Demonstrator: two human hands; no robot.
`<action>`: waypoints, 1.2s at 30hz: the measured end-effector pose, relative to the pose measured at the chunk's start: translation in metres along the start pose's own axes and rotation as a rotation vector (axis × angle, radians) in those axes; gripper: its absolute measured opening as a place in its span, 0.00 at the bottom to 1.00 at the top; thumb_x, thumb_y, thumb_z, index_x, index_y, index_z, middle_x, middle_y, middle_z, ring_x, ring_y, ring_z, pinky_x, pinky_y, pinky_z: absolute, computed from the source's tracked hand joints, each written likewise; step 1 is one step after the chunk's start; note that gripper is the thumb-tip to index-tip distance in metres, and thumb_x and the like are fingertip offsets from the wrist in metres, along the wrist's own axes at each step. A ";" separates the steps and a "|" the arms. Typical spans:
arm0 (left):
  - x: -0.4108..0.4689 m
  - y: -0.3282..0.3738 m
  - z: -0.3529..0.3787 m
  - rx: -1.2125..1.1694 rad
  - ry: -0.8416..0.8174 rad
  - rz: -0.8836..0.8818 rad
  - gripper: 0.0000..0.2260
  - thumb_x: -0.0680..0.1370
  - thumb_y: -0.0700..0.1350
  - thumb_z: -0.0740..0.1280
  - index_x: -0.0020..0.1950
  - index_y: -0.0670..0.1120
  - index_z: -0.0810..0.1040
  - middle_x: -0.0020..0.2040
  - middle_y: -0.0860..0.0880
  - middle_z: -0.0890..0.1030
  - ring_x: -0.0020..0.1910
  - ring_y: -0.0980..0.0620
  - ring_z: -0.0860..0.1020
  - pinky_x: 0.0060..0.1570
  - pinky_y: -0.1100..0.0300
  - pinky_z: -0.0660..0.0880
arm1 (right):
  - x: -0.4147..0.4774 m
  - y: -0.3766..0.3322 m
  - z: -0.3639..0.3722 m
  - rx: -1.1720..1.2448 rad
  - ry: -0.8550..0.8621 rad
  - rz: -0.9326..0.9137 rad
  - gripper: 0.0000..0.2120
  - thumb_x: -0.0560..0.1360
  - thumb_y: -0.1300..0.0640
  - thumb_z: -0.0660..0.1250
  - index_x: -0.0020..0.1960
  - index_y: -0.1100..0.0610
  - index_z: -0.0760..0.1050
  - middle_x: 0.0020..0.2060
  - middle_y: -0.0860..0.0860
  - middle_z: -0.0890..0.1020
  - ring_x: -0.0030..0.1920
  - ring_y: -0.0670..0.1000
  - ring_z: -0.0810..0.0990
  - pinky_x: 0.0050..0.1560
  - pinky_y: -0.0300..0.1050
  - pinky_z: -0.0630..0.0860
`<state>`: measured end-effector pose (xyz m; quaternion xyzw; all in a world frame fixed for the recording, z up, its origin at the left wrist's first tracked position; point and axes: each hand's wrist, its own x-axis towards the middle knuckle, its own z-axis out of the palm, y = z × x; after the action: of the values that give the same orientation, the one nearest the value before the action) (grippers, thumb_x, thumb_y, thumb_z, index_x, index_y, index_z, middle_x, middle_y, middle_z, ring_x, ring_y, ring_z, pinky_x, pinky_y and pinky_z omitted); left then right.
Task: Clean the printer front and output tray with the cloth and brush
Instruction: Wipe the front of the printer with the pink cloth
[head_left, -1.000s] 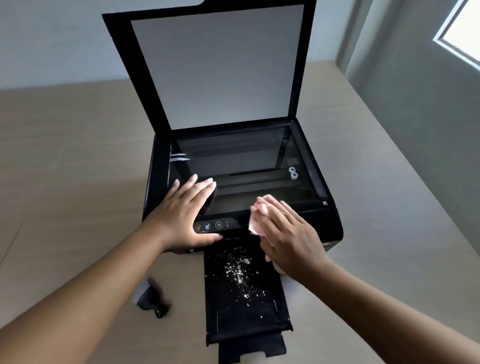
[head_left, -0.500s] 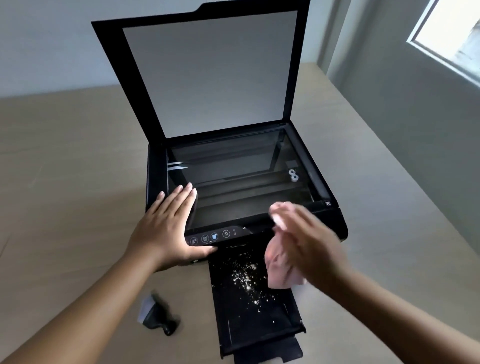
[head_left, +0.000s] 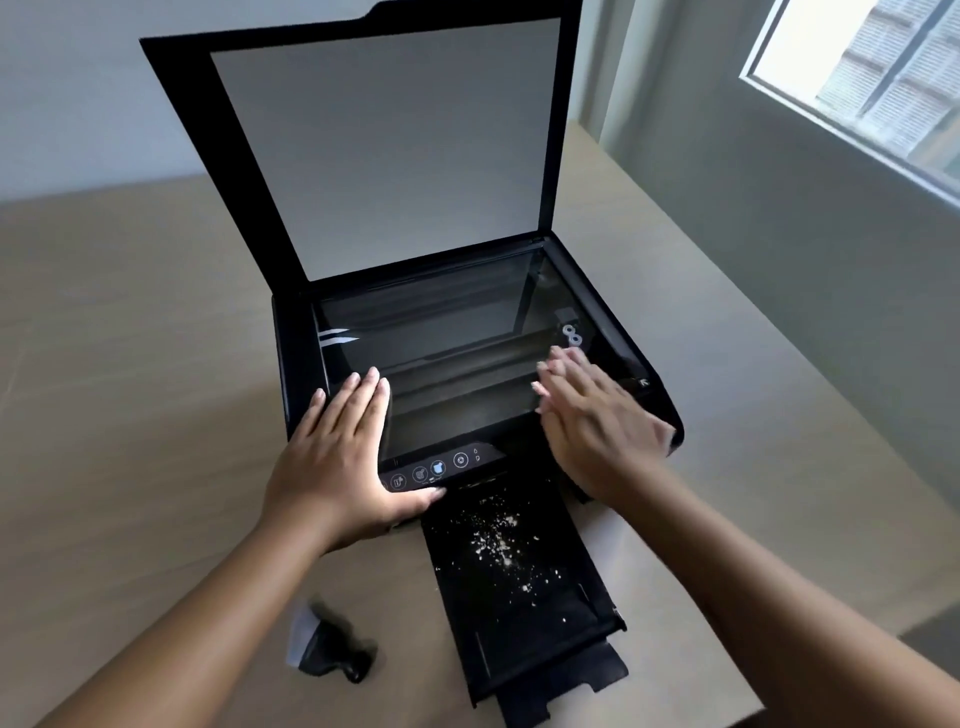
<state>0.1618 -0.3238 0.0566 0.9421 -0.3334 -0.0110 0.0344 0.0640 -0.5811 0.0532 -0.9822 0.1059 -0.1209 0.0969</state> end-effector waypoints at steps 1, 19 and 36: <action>-0.001 0.000 0.000 0.004 -0.007 0.000 0.58 0.61 0.82 0.50 0.80 0.45 0.46 0.80 0.50 0.47 0.79 0.53 0.45 0.77 0.51 0.43 | -0.002 -0.012 0.003 0.018 -0.025 -0.067 0.23 0.79 0.51 0.51 0.70 0.56 0.70 0.72 0.55 0.69 0.75 0.53 0.61 0.74 0.47 0.58; 0.000 -0.001 0.001 -0.028 0.009 0.007 0.58 0.60 0.82 0.47 0.80 0.45 0.45 0.80 0.50 0.46 0.79 0.52 0.45 0.76 0.50 0.42 | 0.003 -0.056 0.023 0.193 0.032 -0.042 0.18 0.76 0.53 0.59 0.62 0.56 0.77 0.68 0.54 0.75 0.72 0.53 0.67 0.74 0.49 0.62; 0.000 -0.001 -0.001 -0.016 0.022 0.008 0.57 0.61 0.81 0.48 0.80 0.46 0.44 0.80 0.50 0.45 0.79 0.53 0.44 0.77 0.51 0.42 | -0.037 -0.014 0.018 0.123 0.185 0.092 0.20 0.79 0.52 0.56 0.66 0.59 0.74 0.68 0.57 0.73 0.72 0.57 0.67 0.74 0.52 0.61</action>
<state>0.1622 -0.3230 0.0571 0.9405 -0.3368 -0.0033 0.0455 0.0360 -0.5564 0.0309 -0.9532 0.1516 -0.2128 0.1520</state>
